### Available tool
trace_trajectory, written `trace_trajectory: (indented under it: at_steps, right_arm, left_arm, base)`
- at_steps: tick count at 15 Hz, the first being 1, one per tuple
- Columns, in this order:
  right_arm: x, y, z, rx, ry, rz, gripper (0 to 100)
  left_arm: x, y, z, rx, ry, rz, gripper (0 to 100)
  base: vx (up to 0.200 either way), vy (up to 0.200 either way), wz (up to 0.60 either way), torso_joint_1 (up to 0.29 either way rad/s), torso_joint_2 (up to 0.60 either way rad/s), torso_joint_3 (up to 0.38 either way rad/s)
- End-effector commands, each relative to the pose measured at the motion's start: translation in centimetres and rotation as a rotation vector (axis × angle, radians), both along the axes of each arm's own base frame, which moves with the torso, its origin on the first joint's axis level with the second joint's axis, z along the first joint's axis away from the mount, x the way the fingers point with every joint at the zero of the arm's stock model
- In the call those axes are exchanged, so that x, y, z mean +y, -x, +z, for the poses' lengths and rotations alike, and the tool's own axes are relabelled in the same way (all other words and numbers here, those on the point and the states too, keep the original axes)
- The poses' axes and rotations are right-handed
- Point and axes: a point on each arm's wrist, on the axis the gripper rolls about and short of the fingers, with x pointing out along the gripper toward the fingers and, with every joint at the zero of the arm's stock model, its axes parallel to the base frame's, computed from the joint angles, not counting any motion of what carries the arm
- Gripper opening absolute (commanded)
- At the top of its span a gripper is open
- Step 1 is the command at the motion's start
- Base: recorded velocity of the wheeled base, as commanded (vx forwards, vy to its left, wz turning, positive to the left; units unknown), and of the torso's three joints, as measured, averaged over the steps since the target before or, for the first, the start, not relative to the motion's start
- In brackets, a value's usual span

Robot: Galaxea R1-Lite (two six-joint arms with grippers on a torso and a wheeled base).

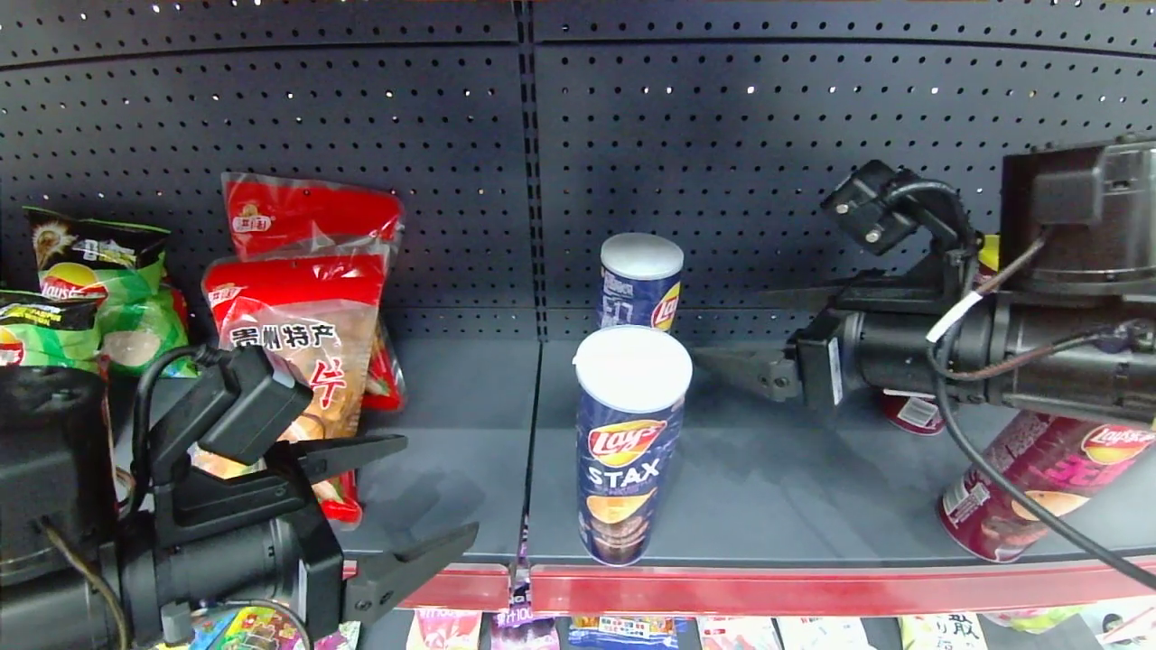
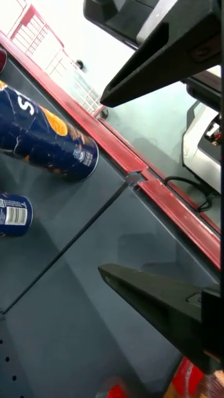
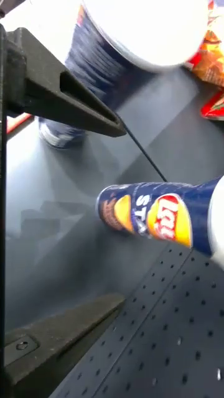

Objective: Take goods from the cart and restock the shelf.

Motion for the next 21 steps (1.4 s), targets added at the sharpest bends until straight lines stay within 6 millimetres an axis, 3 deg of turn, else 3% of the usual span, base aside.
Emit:
trace_trajectory:
  at_steps: [1,5,7,8,10,12,16,21]
  right_arm:
    - [-1.6,2.5,1.2,-0.049,-0.029,-0.001,100]
    - [-3.9,6.1,1.3,-0.084,-0.054,-0.001,100]
    - [-5.6,9.0,1.2,-0.114,-0.084,0.014,100]
    - [-5.6,9.0,1.2,-0.114,-0.084,0.014,100]
    - [-8.6,13.9,-0.9,-0.144,-0.124,0.058,100]
    - [-10.2,16.4,-2.3,-0.181,-0.145,0.052,100]
    - [-12.3,18.9,-3.0,-0.275,-0.184,-0.067,100]
    - [-13.4,19.9,-3.0,-0.3,-0.259,-0.282,100]
  left_arm:
    - [-0.3,-0.9,-0.4,0.022,-0.014,0.012,100]
    - [-0.9,-2.0,-0.5,0.032,-0.026,0.01,100]
    - [-1.2,-2.5,-0.9,0.045,-0.036,0.008,100]
    - [-1.2,-2.5,-0.9,0.045,-0.036,0.008,100]
    - [-1.9,-3.6,-1.7,0.064,-0.073,-0.007,100]
    - [-2.4,-4.3,-2.1,0.071,-0.088,-0.014,100]
    - [-3.8,-6.4,-2.6,0.072,-0.116,-0.03,100]
    - [-5.2,-8.6,-3.9,0.094,-0.151,-0.042,100]
  base:
    - [0.0,0.0,0.0,0.0,0.0,0.0]
    - [0.0,0.0,0.0,0.0,0.0,0.0]
    - [0.0,0.0,0.0,0.0,0.0,0.0]
    - [0.0,0.0,0.0,0.0,0.0,0.0]
    - [0.0,0.0,0.0,0.0,0.0,0.0]
    - [0.0,0.0,0.0,0.0,0.0,0.0]
    - [0.0,0.0,0.0,0.0,0.0,0.0]
    - [0.0,0.0,0.0,0.0,0.0,0.0]
